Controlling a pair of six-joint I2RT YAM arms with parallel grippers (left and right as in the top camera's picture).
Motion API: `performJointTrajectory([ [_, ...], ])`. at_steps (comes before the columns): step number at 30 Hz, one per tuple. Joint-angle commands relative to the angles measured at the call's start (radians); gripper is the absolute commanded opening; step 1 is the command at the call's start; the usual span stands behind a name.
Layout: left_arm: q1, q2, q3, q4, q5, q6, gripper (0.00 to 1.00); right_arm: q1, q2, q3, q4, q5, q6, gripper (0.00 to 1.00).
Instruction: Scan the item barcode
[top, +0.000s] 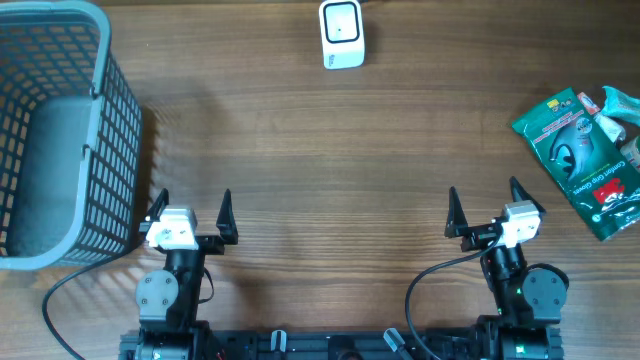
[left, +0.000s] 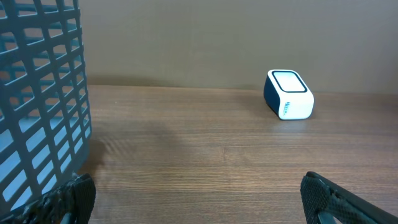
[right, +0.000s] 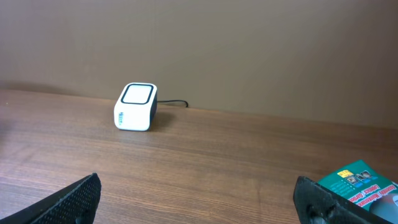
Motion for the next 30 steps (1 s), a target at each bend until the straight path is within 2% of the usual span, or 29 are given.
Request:
performJointTrajectory([
  [1, 0.008, -0.008, -0.010, 0.004, 0.005, 0.016, 1.00, 0.006, -0.011, -0.002, 0.002, 0.017, -0.014, 1.00],
  [30, 0.008, -0.008, -0.010, 0.003, 0.005, 0.016, 1.00, 0.022, -0.006, -0.002, 0.002, 0.017, -0.013, 1.00],
])
